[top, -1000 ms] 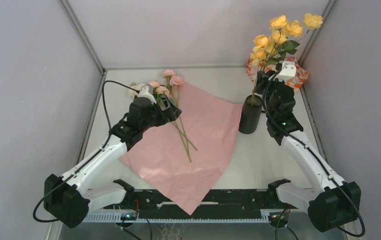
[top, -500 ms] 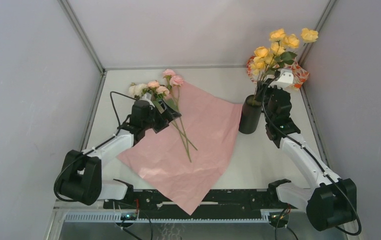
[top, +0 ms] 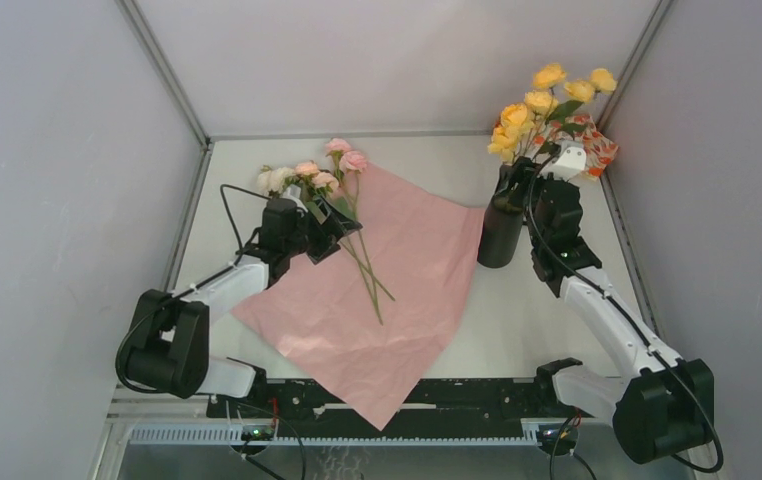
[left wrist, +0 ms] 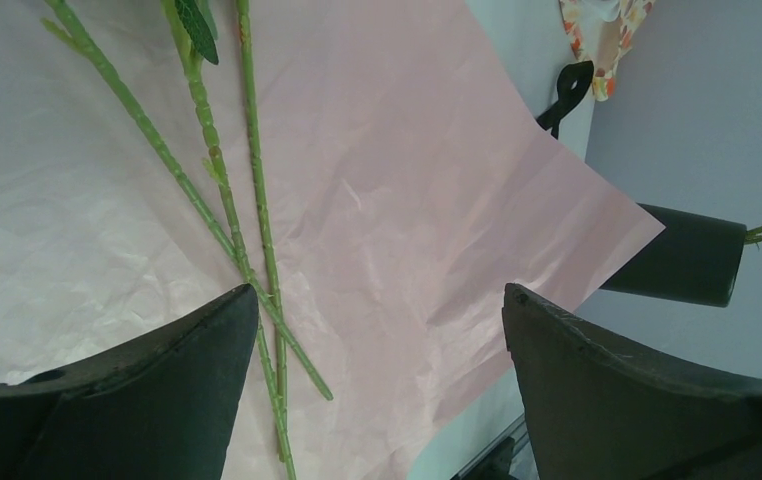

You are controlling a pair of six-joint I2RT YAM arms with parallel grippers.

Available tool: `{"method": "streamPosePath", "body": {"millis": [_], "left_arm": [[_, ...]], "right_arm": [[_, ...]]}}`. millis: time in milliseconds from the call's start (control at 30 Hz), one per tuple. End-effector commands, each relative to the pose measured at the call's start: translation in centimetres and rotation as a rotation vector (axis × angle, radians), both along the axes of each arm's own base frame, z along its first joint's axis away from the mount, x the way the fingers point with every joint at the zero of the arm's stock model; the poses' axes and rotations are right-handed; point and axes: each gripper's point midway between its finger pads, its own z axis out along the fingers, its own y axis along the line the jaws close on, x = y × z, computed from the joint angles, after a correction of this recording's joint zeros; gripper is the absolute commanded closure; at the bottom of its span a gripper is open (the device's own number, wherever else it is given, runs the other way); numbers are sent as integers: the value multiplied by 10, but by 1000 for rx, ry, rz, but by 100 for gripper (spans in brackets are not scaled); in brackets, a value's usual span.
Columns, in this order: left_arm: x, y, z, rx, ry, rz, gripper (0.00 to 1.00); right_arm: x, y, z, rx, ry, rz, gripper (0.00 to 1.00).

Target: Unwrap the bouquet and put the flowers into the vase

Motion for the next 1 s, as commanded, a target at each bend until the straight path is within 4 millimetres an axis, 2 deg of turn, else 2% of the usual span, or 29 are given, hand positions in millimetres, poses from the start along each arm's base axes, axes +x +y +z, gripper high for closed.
{"method": "streamPosePath", "body": {"millis": [0,133,333,467,567,667,967], "left_arm": [[0,-2,-1,-31,1,-4,4],[-1,1,-7,-26,34,21,4],[1,6,-18,-24,93,71,5],[4,22,-31,51,166,160,8],[8,39,-39,108,221,242,13],[18,54,-35,131,238,317,14],[66,63,13,190,171,386,15]], "right_arm": [[-12,0,28,43,-72,5,26],[-26,5,35,58,-80,20,23],[-57,22,64,-70,-170,-17,22],[-85,36,91,-17,-250,47,22],[-103,46,104,28,-286,114,24],[-115,55,110,57,-301,162,26],[-126,88,100,90,-258,287,34]]}}
